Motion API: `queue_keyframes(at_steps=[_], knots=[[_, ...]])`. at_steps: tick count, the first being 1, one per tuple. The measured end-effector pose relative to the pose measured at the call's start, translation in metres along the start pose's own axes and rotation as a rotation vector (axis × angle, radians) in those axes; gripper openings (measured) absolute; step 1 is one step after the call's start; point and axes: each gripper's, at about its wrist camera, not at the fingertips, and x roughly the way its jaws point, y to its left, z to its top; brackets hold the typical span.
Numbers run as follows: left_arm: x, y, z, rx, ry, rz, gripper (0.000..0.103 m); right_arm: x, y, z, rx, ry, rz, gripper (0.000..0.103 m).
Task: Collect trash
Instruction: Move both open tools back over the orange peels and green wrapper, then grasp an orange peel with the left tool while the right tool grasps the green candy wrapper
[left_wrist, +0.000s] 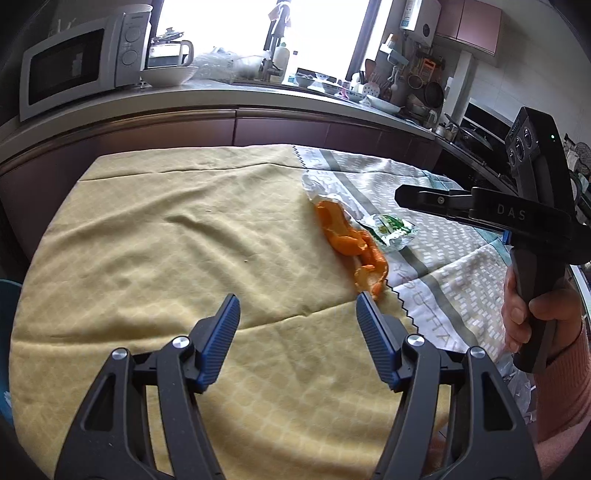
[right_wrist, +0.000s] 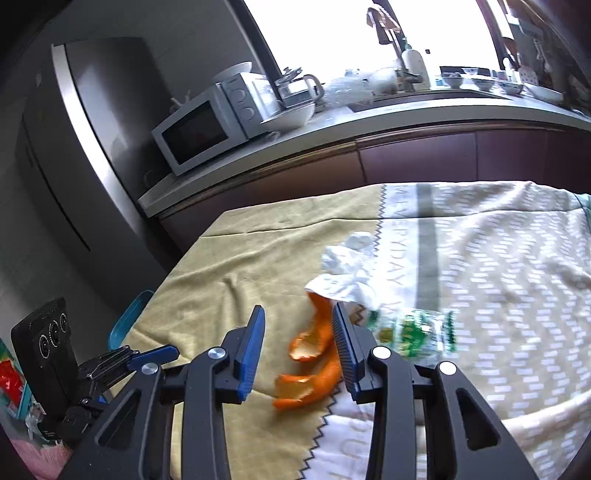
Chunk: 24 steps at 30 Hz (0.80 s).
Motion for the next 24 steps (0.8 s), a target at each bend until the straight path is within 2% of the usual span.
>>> queue_keyframes(at_steps=[5, 7, 14, 16, 19, 24], knots=[[0.021, -0.022, 0.006, 0.025, 0.036, -0.05, 0.065, -0.011, -0.043, -0.004, 0.076, -0.026, -0.065, 0.038], [0.03, -0.029, 0.008, 0.032, 0.057, -0.056, 0.064, -0.011, -0.057, -0.007, 0.107, -0.023, -0.075, 0.044], [0.064, -0.044, 0.011, 0.029, 0.152, -0.077, 0.061, 0.01, -0.078, -0.013, 0.194, 0.04, -0.048, 0.044], [0.067, -0.046, 0.012, 0.032, 0.15, -0.071, 0.061, 0.016, -0.081, -0.014, 0.21, 0.052, -0.03, 0.049], [0.071, -0.049, 0.015, 0.034, 0.157, -0.076, 0.054, 0.022, -0.082, -0.014, 0.228, 0.061, -0.01, 0.051], [0.073, -0.055, 0.016, 0.061, 0.174, -0.084, 0.029, 0.026, -0.084, -0.016, 0.249, 0.061, 0.012, 0.048]])
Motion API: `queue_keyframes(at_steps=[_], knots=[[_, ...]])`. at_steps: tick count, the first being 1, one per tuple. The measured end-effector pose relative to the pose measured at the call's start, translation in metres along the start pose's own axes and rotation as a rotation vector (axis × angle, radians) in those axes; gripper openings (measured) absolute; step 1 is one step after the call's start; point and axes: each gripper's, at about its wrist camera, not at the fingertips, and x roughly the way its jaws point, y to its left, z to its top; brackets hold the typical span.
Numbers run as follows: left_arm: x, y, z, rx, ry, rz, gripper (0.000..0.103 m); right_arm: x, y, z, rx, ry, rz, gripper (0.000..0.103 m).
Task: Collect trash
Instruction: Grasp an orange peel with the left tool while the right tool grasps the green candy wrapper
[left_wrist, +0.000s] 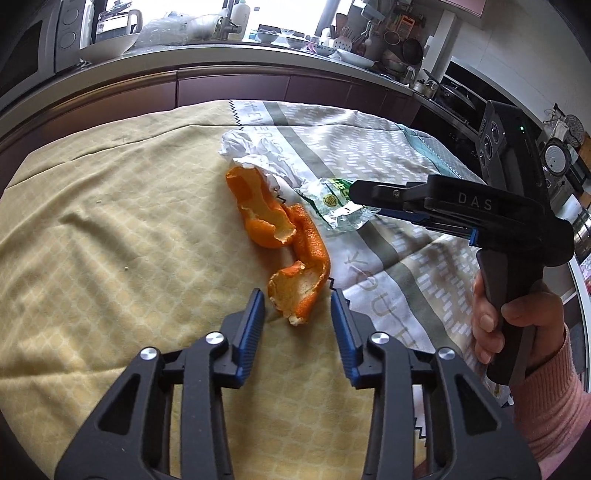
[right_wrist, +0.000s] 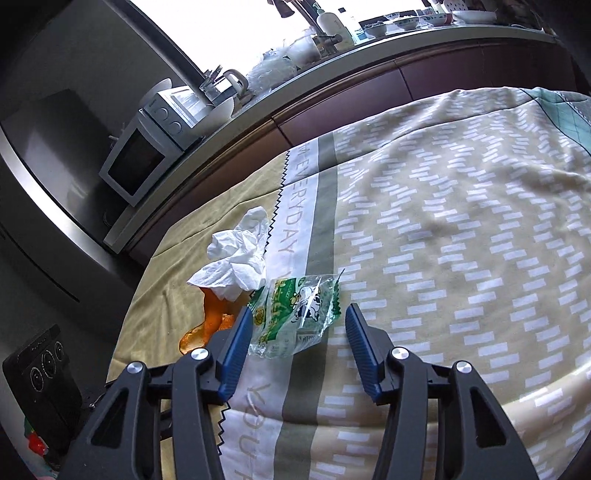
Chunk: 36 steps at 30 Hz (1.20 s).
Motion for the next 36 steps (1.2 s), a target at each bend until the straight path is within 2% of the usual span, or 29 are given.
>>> queue_keyframes(at_steps=[6, 9, 20, 36], knots=[[0.002, -0.002, -0.001, 0.002, 0.004, -0.011, 0.014, 0.002, -0.005, -0.002, 0.021, 0.018, 0.032, 0.021], [0.0, -0.003, -0.002, 0.006, -0.001, -0.008, 0.013, -0.001, -0.005, -0.003, 0.015, 0.011, 0.035, 0.014], [-0.028, -0.003, -0.012, 0.028, -0.055, -0.017, 0.011, -0.026, -0.002, -0.004, 0.011, -0.041, 0.057, 0.013], [-0.079, 0.016, -0.029, 0.006, -0.134, 0.034, 0.009, -0.035, 0.041, -0.006, -0.072, -0.055, 0.122, 0.013]])
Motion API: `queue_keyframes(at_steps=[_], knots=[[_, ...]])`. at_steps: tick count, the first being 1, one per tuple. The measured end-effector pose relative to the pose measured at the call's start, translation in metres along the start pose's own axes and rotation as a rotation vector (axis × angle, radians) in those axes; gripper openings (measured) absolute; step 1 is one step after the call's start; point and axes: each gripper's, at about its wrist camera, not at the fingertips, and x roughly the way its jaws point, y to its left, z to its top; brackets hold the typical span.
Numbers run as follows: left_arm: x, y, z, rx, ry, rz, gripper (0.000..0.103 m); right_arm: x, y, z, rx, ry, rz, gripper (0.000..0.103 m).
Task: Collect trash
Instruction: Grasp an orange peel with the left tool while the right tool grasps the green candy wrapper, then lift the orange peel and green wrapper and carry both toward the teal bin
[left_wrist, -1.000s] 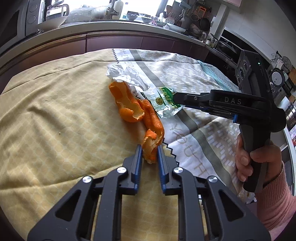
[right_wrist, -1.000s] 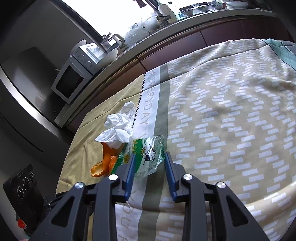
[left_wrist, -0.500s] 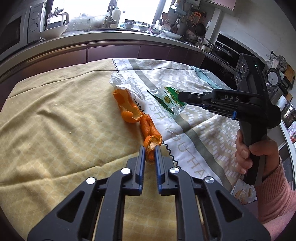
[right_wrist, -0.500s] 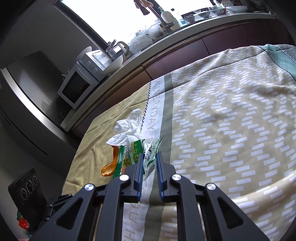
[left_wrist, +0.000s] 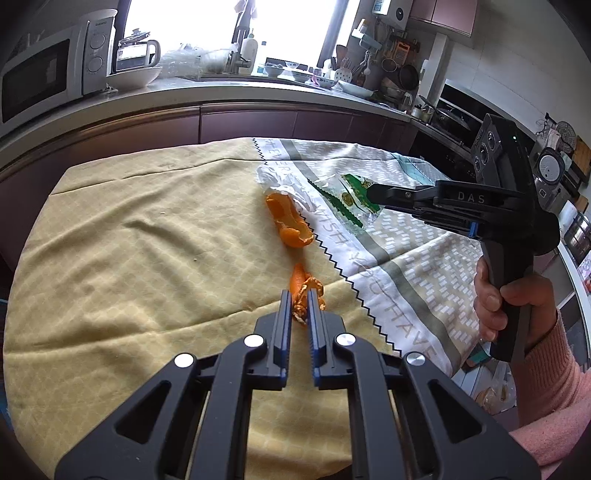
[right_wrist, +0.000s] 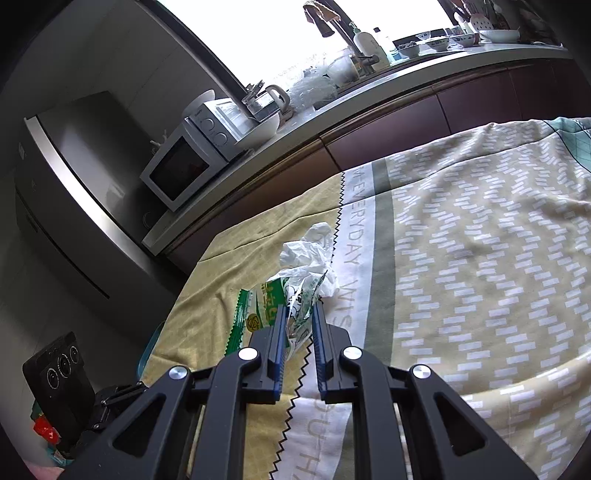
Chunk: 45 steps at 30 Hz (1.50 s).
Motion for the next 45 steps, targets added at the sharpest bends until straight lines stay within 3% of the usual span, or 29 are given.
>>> queue_keyframes(at_steps=[8, 11, 16, 17, 18, 23, 31, 45], knots=[[0.0, 0.017, -0.012, -0.027, 0.044, -0.01, 0.012, 0.016, 0.016, -0.005, -0.024, 0.038, 0.027, 0.013], [0.009, 0.021, -0.018, -0.037, 0.08, -0.013, 0.024, 0.021, 0.018, -0.01, -0.026, 0.054, 0.033, 0.013], [0.021, 0.021, -0.022, -0.036, 0.102, -0.017, 0.025, 0.026, 0.019, -0.014, -0.026, 0.072, 0.036, 0.013], [0.023, 0.021, -0.022, -0.036, 0.104, -0.019, 0.023, 0.026, 0.019, -0.015, -0.026, 0.075, 0.037, 0.013], [0.024, 0.021, -0.022, -0.035, 0.105, -0.022, 0.013, 0.027, 0.019, -0.016, -0.025, 0.077, 0.037, 0.013], [0.019, 0.019, -0.021, -0.031, 0.085, -0.001, 0.007, 0.027, 0.02, -0.015, -0.025, 0.075, 0.046, 0.013], [-0.005, 0.021, -0.016, -0.026, 0.022, 0.039, 0.006, 0.03, 0.031, -0.015, -0.046, 0.076, 0.08, 0.013], [-0.037, 0.057, -0.02, -0.103, -0.016, 0.125, 0.006, 0.041, 0.071, -0.011, -0.107, 0.084, 0.158, 0.013]])
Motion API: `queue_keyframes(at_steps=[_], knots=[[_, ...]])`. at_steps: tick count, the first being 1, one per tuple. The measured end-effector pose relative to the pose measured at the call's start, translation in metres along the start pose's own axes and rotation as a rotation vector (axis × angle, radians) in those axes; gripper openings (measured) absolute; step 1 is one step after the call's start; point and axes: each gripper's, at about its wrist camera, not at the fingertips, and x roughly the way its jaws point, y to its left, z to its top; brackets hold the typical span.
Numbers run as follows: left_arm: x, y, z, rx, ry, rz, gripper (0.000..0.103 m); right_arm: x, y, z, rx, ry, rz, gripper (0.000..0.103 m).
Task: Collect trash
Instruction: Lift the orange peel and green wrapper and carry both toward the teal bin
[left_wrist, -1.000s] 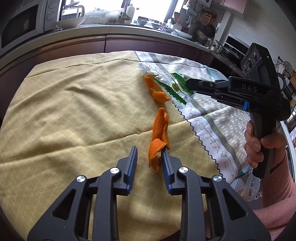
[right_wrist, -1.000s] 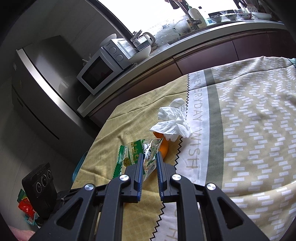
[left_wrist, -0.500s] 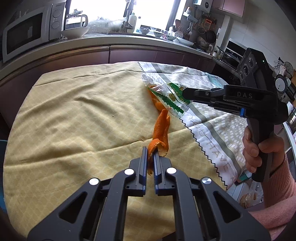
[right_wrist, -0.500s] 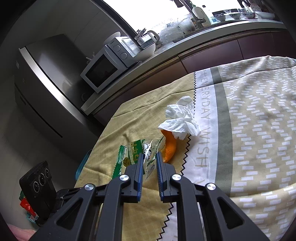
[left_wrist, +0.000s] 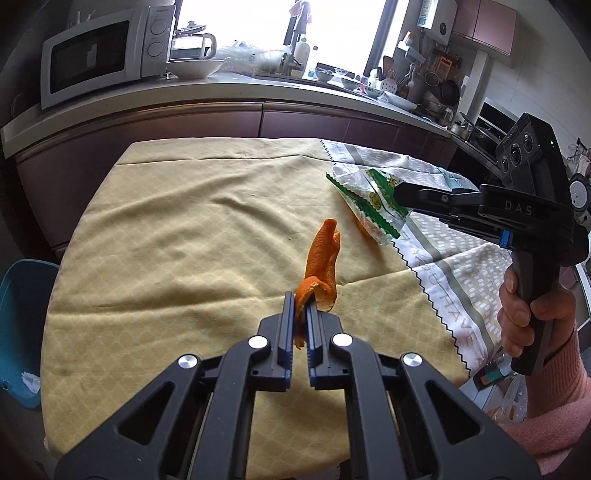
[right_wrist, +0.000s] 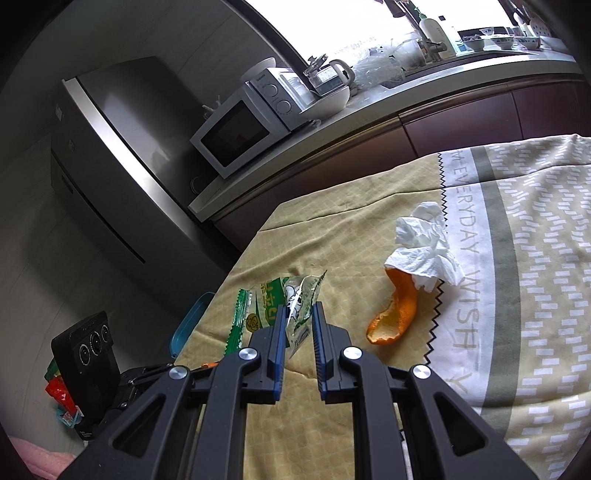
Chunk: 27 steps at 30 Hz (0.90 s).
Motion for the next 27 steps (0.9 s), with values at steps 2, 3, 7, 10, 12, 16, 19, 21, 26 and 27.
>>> queue_keyframes(at_steps=[2, 3, 7, 10, 12, 16, 19, 21, 26, 27], knots=[[-0.004, 0.006, 0.0, -0.007, -0.007, 0.013, 0.006, 0.005, 0.005, 0.0, -0.01, 0.007, 0.009, 0.013], [-0.006, 0.008, -0.001, -0.012, -0.011, 0.016, 0.006, 0.007, 0.008, 0.0, -0.015, 0.011, 0.015, 0.013], [-0.015, 0.018, -0.002, -0.03, -0.024, 0.038, 0.006, 0.018, 0.018, 0.0, -0.031, 0.029, 0.033, 0.013], [-0.021, 0.026, -0.003, -0.045, -0.032, 0.054, 0.006, 0.026, 0.026, 0.0, -0.043, 0.044, 0.048, 0.013], [-0.025, 0.031, -0.004, -0.055, -0.037, 0.066, 0.006, 0.032, 0.031, 0.0, -0.051, 0.054, 0.057, 0.013], [-0.032, 0.042, -0.006, -0.075, -0.047, 0.09, 0.006, 0.043, 0.042, 0.0, -0.07, 0.075, 0.079, 0.013], [-0.038, 0.05, -0.007, -0.088, -0.055, 0.111, 0.006, 0.051, 0.05, -0.001, -0.083, 0.089, 0.095, 0.013], [-0.042, 0.055, -0.008, -0.097, -0.058, 0.124, 0.006, 0.057, 0.054, 0.0, -0.089, 0.099, 0.106, 0.013], [-0.049, 0.068, -0.009, -0.121, -0.067, 0.153, 0.006, 0.067, 0.064, -0.001, -0.103, 0.12, 0.128, 0.013], [-0.051, 0.07, -0.009, -0.126, -0.069, 0.158, 0.006, 0.069, 0.067, -0.001, -0.106, 0.124, 0.132, 0.013]])
